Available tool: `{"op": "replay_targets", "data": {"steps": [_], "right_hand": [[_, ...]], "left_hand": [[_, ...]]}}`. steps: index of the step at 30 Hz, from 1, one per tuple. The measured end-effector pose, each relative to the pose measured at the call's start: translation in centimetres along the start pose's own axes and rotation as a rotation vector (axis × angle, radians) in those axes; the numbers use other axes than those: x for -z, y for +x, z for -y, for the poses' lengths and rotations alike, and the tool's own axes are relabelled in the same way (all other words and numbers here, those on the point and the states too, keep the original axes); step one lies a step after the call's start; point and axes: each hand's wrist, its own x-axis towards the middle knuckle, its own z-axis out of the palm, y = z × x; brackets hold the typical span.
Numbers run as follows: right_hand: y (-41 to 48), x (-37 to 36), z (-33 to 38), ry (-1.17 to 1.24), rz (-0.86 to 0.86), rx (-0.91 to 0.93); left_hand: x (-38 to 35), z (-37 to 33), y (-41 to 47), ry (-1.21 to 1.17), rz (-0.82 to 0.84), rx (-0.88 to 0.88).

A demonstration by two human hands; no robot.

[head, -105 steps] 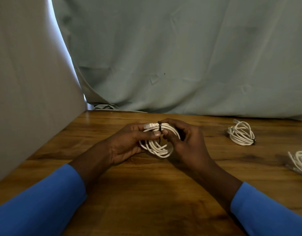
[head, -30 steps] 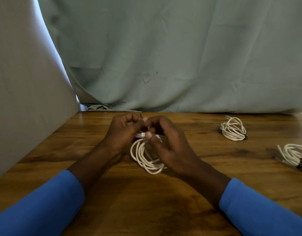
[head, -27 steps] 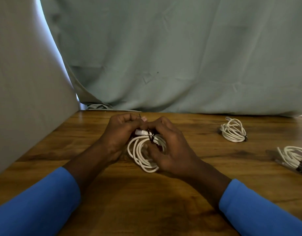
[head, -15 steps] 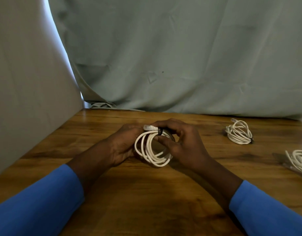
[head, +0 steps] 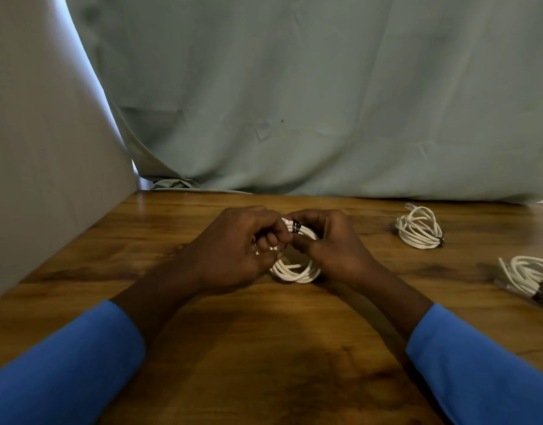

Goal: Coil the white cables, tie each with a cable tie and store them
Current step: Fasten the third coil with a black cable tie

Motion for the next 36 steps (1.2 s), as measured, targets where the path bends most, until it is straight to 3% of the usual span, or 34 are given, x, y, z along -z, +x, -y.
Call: {"op": "replay_targets", "data": {"steps": [11, 14, 17, 20, 24, 29, 32, 36], "right_hand": [[-0.5, 0.5, 0.3, 0.408, 0.115, -0.267], [-0.4, 0.6, 0.3, 0.373, 0.174, -0.239], [-0.5, 0.3, 0.6, 0.134, 0.218, -0.131], [-0.6, -0.6, 0.8, 0.024, 0.159, -0.061], [-0.7, -0.6, 0.7, 0.044, 0.171, -0.046], [-0.9, -1.2, 0.3, 0.316, 0.032, -0.193], [-0.8, -1.4, 0.0, 0.301, -0.035, -0.13], [-0.9, -1.9, 0.1, 0.226, -0.121, -0.028]], "left_hand": [[-1.0, 0.3, -0.6, -0.076, -0.048, 0.096], [-1.5, 0.2, -0.5, -0.1, -0.127, 0.161], [-1.3, 0.3, -0.3, -0.04, -0.207, 0.142], [-0.9, 0.0, -0.3, 0.085, -0.162, 0.031], [-0.9, -0.2, -0.4, 0.075, -0.153, 0.005], [-1.6, 0.0, -0.1, -0.222, -0.3, 0.2], [-1.8, -0.3, -0.1, -0.423, -0.376, 0.335], [-1.9, -0.7, -0.2, -0.524, -0.505, 0.374]]}}
